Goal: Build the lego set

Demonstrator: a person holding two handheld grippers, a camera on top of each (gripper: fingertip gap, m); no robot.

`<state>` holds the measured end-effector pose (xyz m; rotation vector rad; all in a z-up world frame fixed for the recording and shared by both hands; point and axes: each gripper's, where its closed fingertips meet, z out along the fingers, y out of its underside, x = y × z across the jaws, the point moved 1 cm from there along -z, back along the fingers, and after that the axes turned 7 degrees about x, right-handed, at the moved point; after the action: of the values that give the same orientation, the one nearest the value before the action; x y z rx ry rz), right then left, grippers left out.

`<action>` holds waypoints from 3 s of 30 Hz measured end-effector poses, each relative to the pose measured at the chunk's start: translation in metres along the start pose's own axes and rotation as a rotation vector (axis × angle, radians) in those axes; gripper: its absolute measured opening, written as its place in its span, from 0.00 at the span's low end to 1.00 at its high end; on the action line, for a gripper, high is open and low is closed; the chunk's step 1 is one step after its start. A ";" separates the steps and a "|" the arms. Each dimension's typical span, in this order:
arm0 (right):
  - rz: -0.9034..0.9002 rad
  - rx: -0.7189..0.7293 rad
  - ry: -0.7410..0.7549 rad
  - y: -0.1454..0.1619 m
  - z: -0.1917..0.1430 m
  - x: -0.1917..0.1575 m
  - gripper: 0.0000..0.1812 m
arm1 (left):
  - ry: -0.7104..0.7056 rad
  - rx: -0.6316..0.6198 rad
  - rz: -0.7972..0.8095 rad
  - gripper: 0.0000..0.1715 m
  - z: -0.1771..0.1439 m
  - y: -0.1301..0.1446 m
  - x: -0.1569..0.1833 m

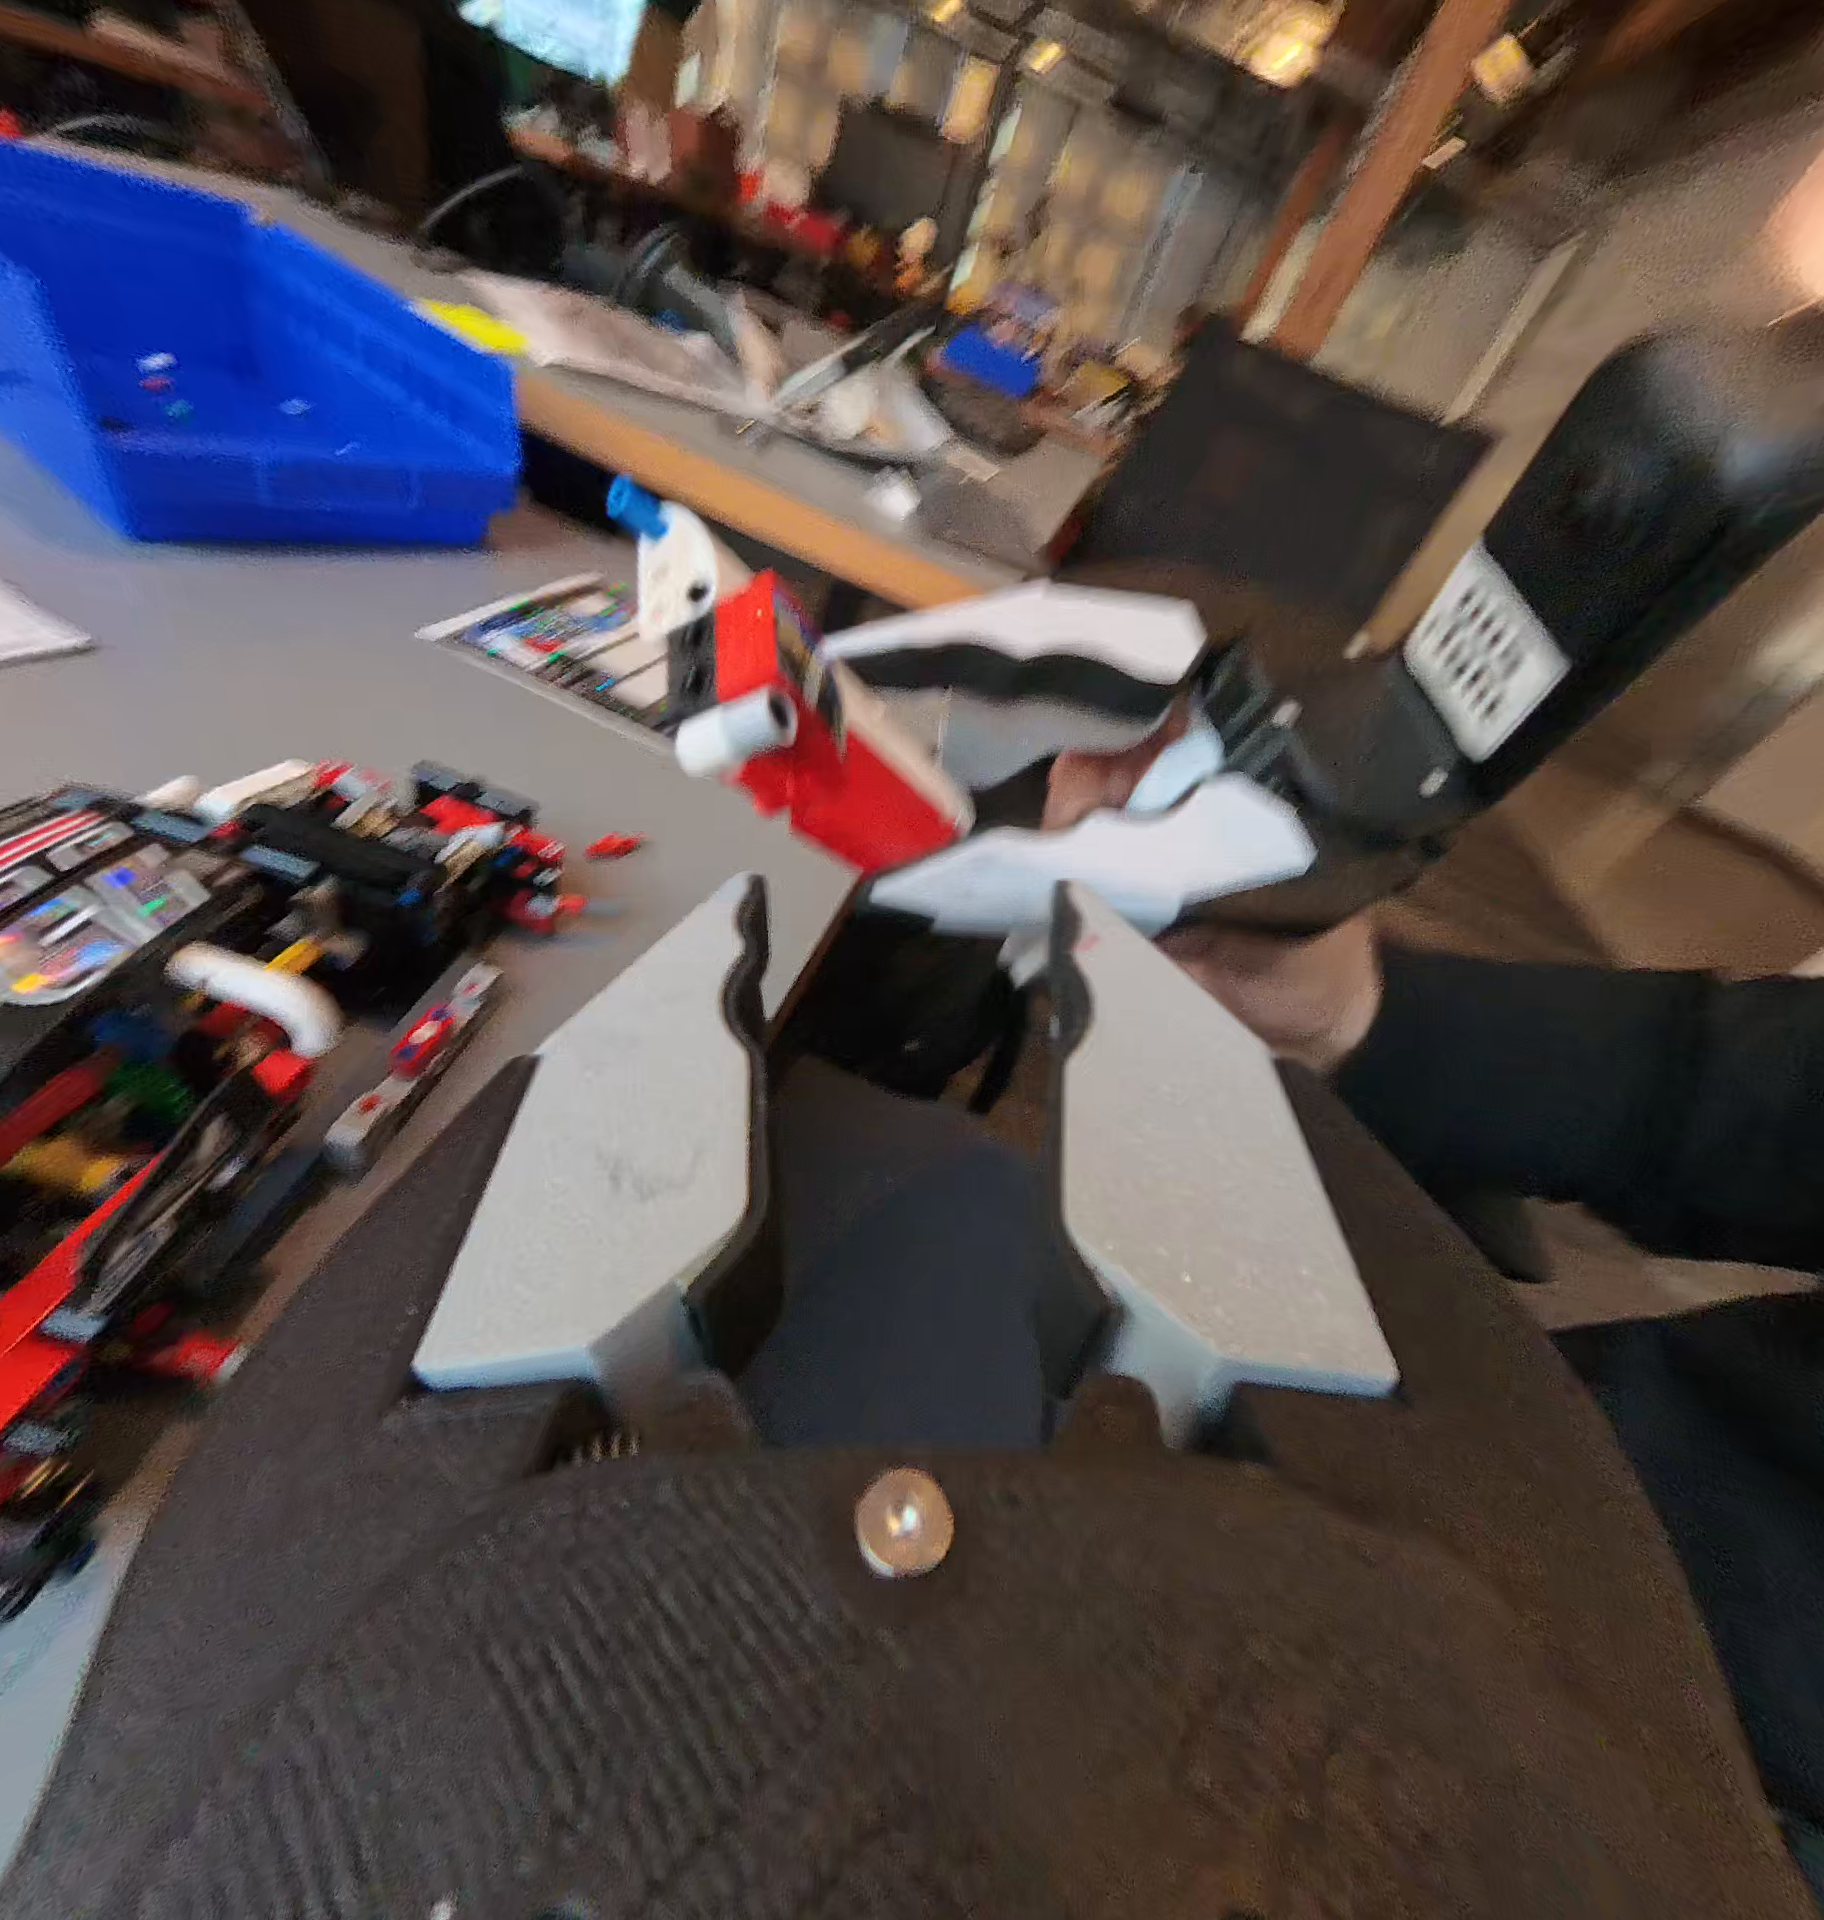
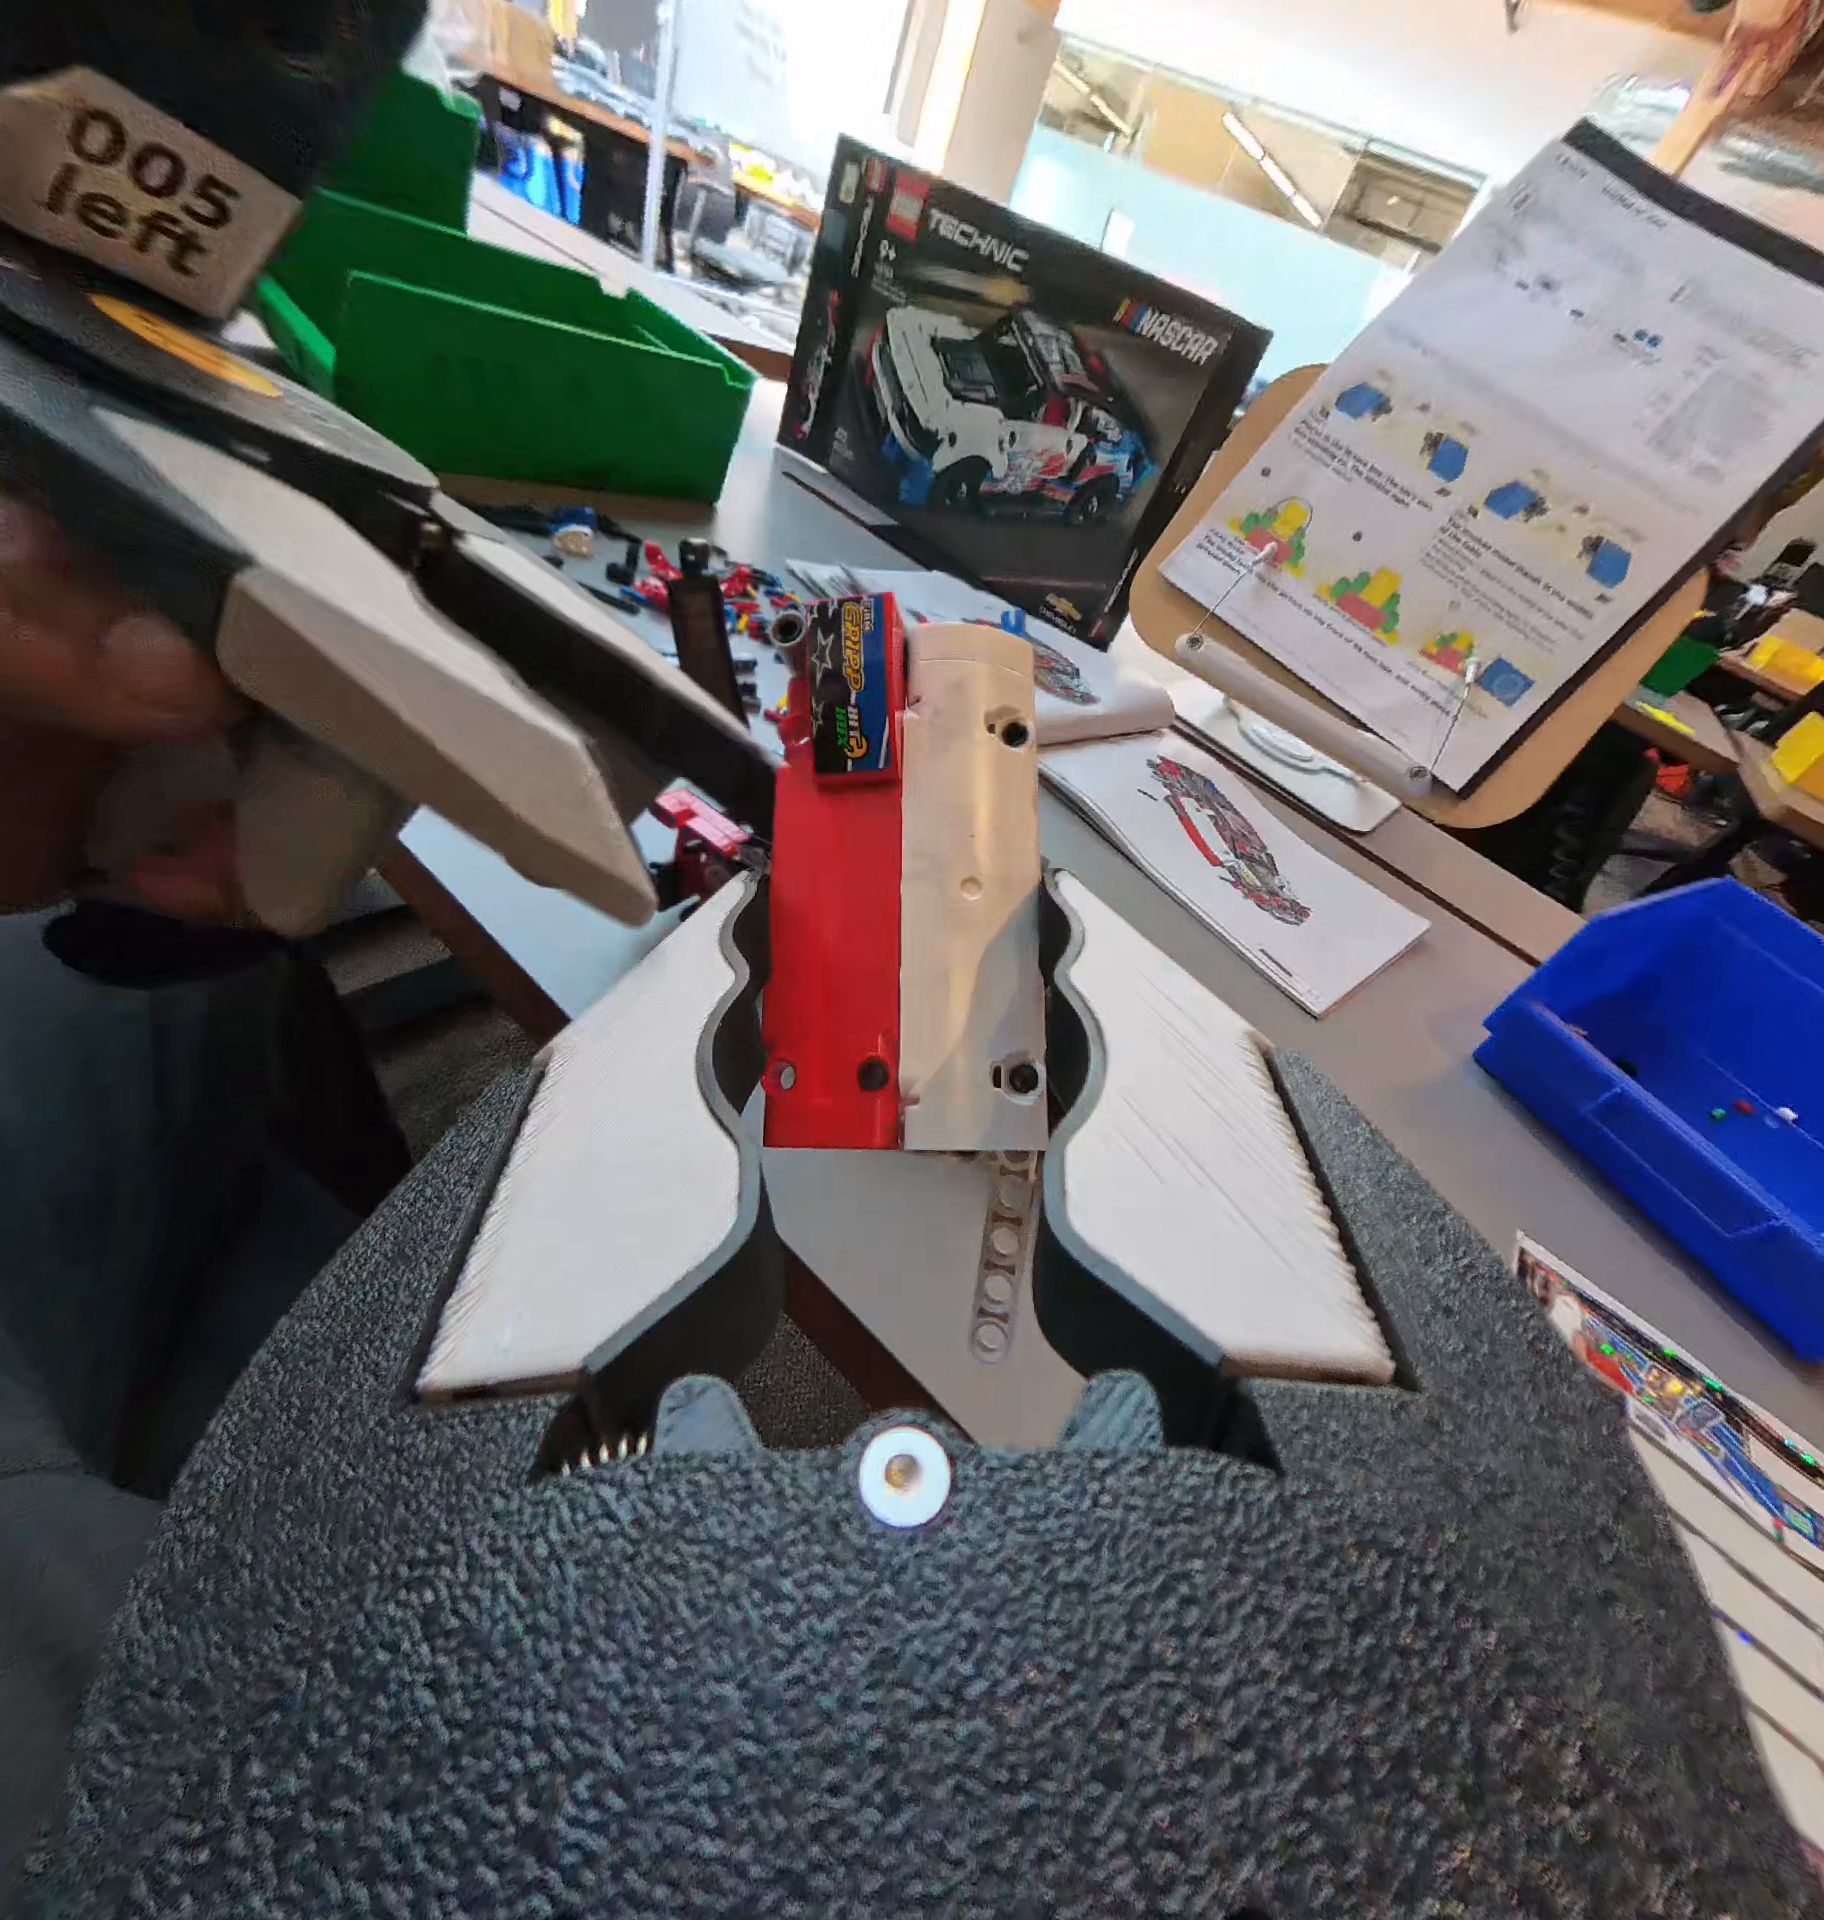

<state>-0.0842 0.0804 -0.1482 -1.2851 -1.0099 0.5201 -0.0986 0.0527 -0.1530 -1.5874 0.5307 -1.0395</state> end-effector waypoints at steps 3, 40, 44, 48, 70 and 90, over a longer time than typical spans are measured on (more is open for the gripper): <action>-0.045 0.013 0.042 0.000 0.001 -0.023 0.28 | 0.077 0.045 -0.114 0.30 -0.001 -0.010 0.004; 0.833 0.299 -0.663 -0.008 -0.029 -0.085 0.03 | 0.426 -0.189 -0.218 0.13 -0.035 0.024 0.038; 0.671 0.204 -0.746 -0.003 -0.035 -0.098 0.05 | 0.421 -0.231 -0.163 0.07 -0.051 0.033 0.041; 0.635 0.201 -0.693 0.005 -0.038 -0.073 0.00 | 0.378 -0.245 -0.158 0.03 -0.070 0.042 0.029; 0.185 -0.576 -0.320 0.184 0.006 0.101 0.03 | 0.156 -0.380 -0.036 0.03 -0.090 0.108 -0.012; -0.074 -0.200 -0.216 0.089 0.017 -0.009 0.03 | 0.138 -0.363 -0.215 0.03 -0.091 0.114 -0.025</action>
<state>-0.0844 0.1049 -0.2360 -1.3824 -1.3110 0.5187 -0.1665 -0.0102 -0.2689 -1.9325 0.6824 -1.2741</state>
